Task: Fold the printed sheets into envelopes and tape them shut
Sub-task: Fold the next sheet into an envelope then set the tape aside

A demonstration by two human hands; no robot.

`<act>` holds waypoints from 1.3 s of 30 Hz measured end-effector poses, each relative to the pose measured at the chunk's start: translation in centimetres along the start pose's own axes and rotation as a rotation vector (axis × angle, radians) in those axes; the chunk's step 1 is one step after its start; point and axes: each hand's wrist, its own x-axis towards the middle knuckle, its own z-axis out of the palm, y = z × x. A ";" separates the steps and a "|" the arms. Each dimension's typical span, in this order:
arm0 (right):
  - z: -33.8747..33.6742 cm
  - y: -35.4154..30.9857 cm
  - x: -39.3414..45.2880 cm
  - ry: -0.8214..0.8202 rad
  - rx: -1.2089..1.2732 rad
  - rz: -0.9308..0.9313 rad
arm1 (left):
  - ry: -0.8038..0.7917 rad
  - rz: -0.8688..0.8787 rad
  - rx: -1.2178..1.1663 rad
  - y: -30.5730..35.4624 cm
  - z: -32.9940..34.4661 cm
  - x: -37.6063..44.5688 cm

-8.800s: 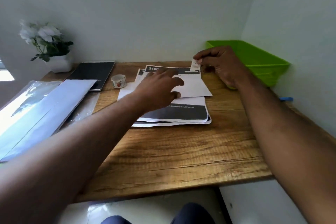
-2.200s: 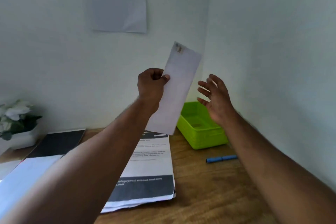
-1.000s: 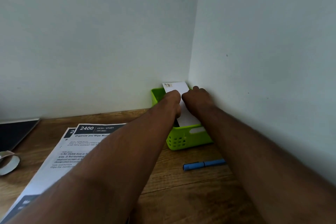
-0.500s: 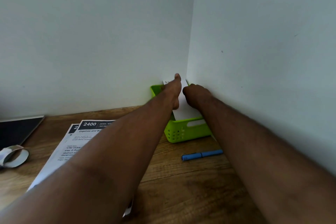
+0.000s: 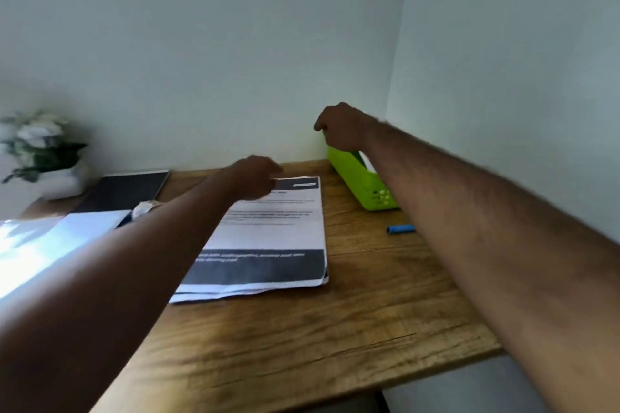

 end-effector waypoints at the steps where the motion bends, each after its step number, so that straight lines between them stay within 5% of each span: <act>1: 1.4 -1.7 0.2 -0.009 0.043 -0.026 | -0.091 -0.023 0.111 -1.2 0.6 -1.3; 4: 6.0 -5.9 -0.3 -0.094 0.117 -0.061 | -0.220 -0.054 0.135 -3.2 2.6 -3.7; 11: 14.4 -6.7 -0.7 -0.023 0.172 -0.091 | 0.135 -0.074 -0.048 -5.4 5.3 -5.1; 27: 14.3 -3.8 0.9 0.142 0.413 0.105 | 0.224 -0.116 -0.201 -7.1 6.2 -3.9; 32: 14.0 -3.5 1.5 0.334 0.850 0.243 | 0.270 -0.091 -0.304 -7.2 6.2 -4.1; 39: 12.7 -3.1 0.0 0.425 0.775 0.089 | 0.395 -0.100 -0.196 -6.2 5.2 -5.0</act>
